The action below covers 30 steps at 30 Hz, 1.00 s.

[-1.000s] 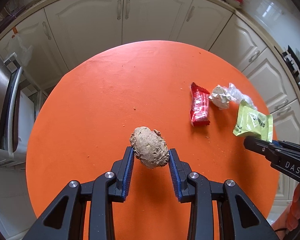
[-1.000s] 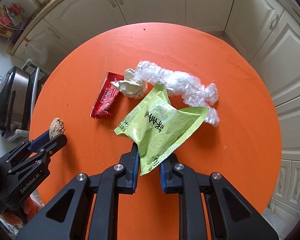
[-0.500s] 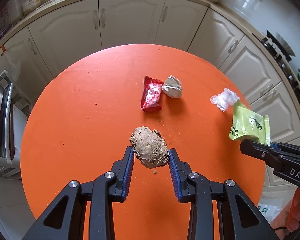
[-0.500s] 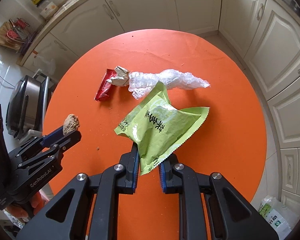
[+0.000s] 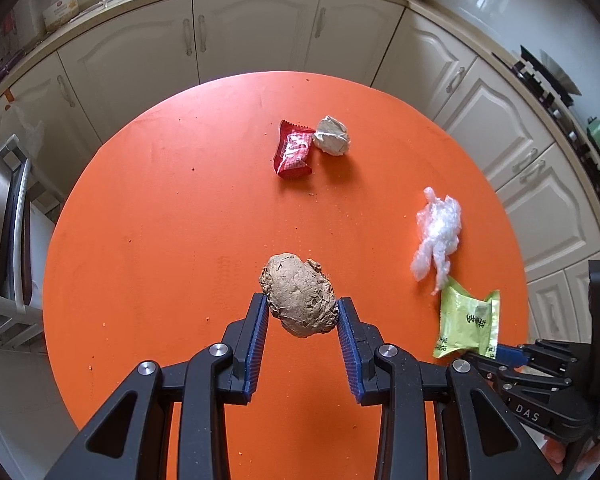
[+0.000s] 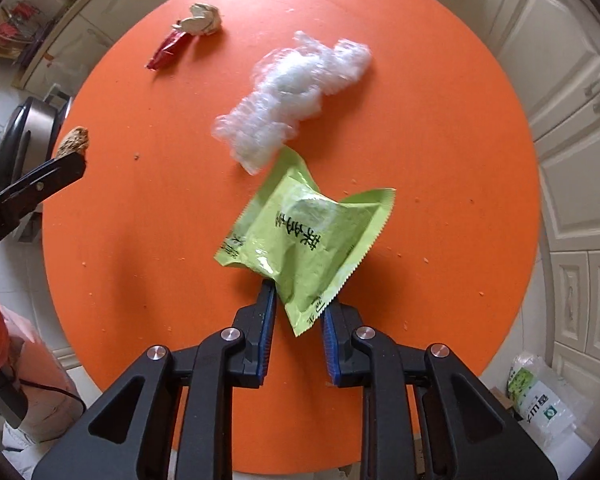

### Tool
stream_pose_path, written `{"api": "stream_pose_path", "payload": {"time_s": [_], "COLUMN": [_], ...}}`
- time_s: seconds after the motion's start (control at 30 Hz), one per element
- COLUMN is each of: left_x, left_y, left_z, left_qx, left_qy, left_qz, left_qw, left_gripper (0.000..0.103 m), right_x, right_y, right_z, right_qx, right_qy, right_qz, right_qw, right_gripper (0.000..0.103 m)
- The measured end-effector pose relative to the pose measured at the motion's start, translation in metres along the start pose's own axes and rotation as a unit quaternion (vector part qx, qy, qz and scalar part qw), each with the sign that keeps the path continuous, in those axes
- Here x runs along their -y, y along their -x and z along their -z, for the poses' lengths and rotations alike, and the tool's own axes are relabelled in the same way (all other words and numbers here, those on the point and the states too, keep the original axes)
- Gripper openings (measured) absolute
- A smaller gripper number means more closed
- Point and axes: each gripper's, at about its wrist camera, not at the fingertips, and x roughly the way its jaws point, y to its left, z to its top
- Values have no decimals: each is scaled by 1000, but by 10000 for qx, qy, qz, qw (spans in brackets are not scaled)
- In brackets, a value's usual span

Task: Collect trash
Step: 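Carry the green bag and root over the blue bin and open both tools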

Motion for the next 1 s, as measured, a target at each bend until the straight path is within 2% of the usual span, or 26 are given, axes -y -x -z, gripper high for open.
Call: {"api": "stream_pose_path", "payload": {"time_s": [0.03, 0.07, 0.17, 0.27, 0.37, 0.6, 0.67, 0.77, 0.83, 1.0], "left_x": [0, -1, -3, -6, -9, -17, -16, -14, -10, 8], "left_y": [1, 3, 6, 9, 12, 11, 9, 9, 9, 12], "left_z": [2, 4, 10, 13, 14, 17, 17, 17, 15, 12], "left_qx": [4, 5, -5, -18, -11, -43, -61, -67, -50, 10], "left_qy": [-11, -24, -59, -52, -31, -31, -9, -25, -62, -231], "left_qz": [7, 17, 64, 83, 169, 176, 166, 156, 162, 212], "left_qw": [10000, 10000, 10000, 10000, 9999, 9998, 9998, 9999, 9998, 9995], "left_gripper": [31, 31, 31, 31, 31, 31, 31, 31, 31, 31], "right_x": [3, 6, 11, 7, -4, -20, -28, -31, -27, -11], "right_y": [4, 8, 26, 31, 20, -23, -22, -18, -9, 17], "right_z": [2, 2, -2, -12, -22, -25, -25, -23, -21, -10], "right_qx": [78, 170, 573, 724, 600, 159, 292, 329, 438, 746], "right_qy": [-79, -180, -487, -581, -568, -400, -170, -17, -56, -185], "right_qz": [-14, -66, -103, -79, 216, 437, 644, 655, 586, 505], "right_qw": [9999, 9997, 9971, 9957, 9963, 9981, 9974, 9973, 9973, 9958], "right_gripper": [38, 54, 77, 83, 83, 85, 59, 35, 29, 28]}}
